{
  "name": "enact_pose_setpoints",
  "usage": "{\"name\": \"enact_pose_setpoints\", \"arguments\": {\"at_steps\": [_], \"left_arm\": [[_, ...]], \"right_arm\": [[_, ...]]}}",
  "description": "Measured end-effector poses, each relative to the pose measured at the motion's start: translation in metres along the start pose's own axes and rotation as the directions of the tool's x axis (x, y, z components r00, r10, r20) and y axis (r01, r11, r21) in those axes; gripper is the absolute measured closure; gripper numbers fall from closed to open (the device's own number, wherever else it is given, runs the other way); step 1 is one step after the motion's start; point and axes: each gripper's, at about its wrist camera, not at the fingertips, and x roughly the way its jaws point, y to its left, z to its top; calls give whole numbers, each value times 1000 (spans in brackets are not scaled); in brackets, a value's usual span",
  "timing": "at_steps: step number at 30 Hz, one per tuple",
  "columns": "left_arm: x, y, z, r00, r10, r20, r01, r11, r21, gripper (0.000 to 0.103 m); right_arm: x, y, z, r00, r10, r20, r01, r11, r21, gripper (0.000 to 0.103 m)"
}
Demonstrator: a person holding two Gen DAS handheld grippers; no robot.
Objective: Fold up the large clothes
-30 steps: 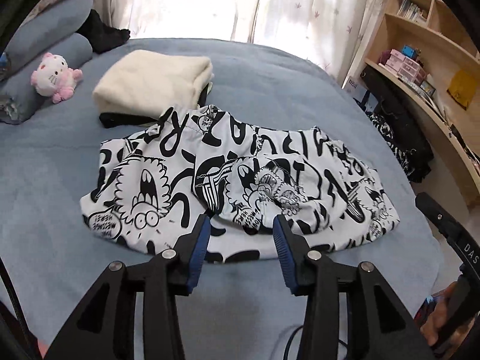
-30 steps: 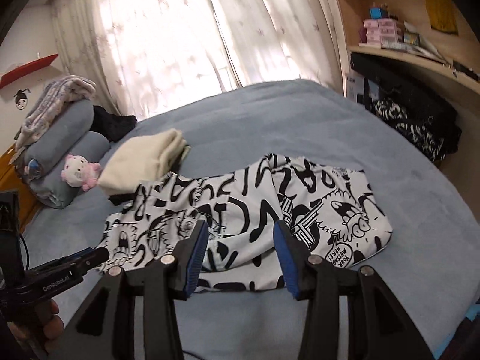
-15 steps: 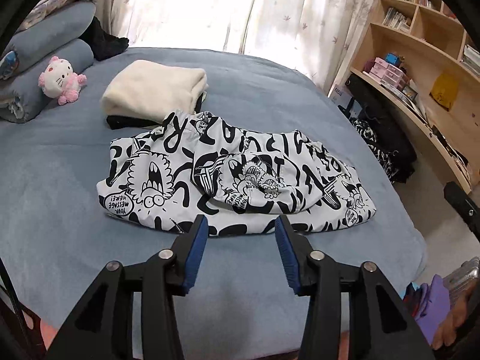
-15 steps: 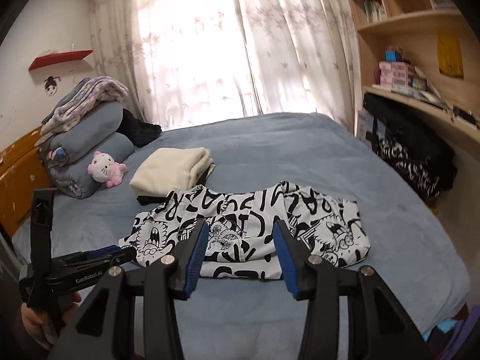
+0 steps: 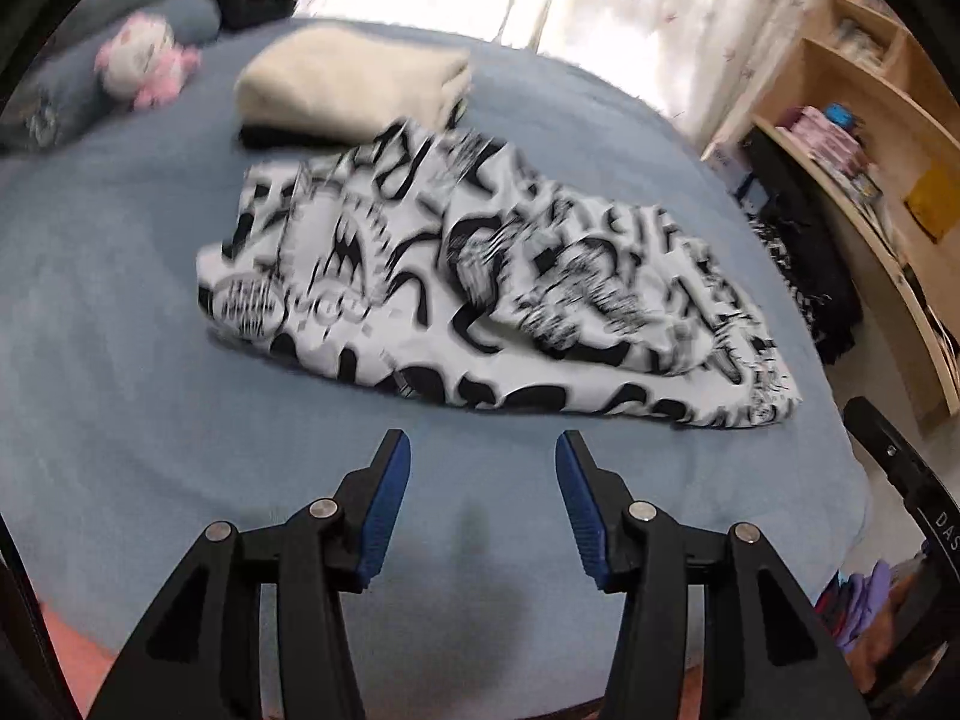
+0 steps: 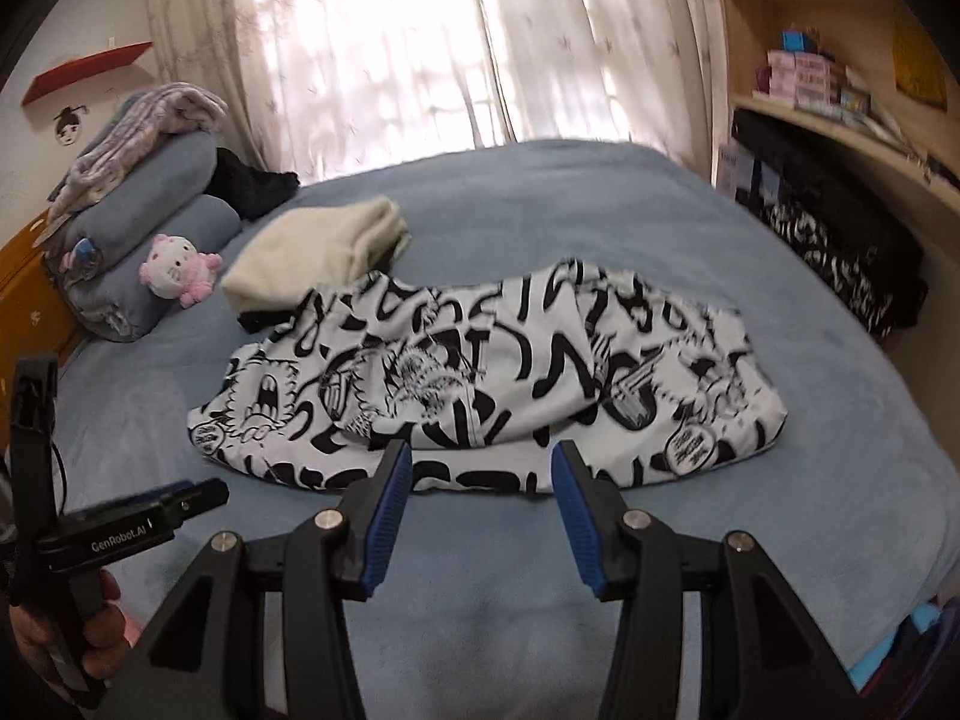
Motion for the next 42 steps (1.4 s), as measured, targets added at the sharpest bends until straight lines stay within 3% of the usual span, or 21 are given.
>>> {"name": "enact_pose_setpoints", "arguments": {"at_steps": [3,8,11,13,17,21,25,29,32,34,37,42], "left_arm": [[26,19,2,999,-23,-37,20,997,-72,54],[64,52,7,998,-52,-38,42,976,-215,54],[84,71,10,998,-46,-32,34,954,-299,54],[96,82,13,998,-58,-2,54,936,-349,54],[111,93,28,997,-67,48,80,918,-387,54],[130,97,45,996,-62,62,82,909,-409,54],[138,87,58,995,-13,104,51,926,-375,58],[133,76,72,985,45,169,13,945,-328,81],[115,47,77,959,116,259,-64,978,-198,92],[100,15,81,930,148,337,-127,988,-85,92],[88,-24,88,901,131,413,-156,987,28,93],[84,-86,107,883,62,465,-148,977,151,93]], "right_arm": [[23,-3,-1,1000,1,-24,0,1000,29,55],[58,-4,2,999,-7,-31,9,999,47,56],[77,1,8,1000,-2,-17,2,1000,31,69],[91,6,13,1000,4,-20,-4,1000,13,72],[121,18,26,1000,16,-27,-17,1000,-23,83],[151,35,43,1000,19,-22,-21,998,-61,83],[184,47,65,1000,12,-2,-12,996,-86,83],[219,49,71,999,18,-51,-22,997,-67,83],[246,42,52,985,6,-173,-12,999,-38,83],[244,40,39,986,9,-167,-18,998,-54,82],[231,40,22,990,-1,-143,-15,993,-113,82],[221,12,16,978,131,-161,-130,991,17,81]]}}
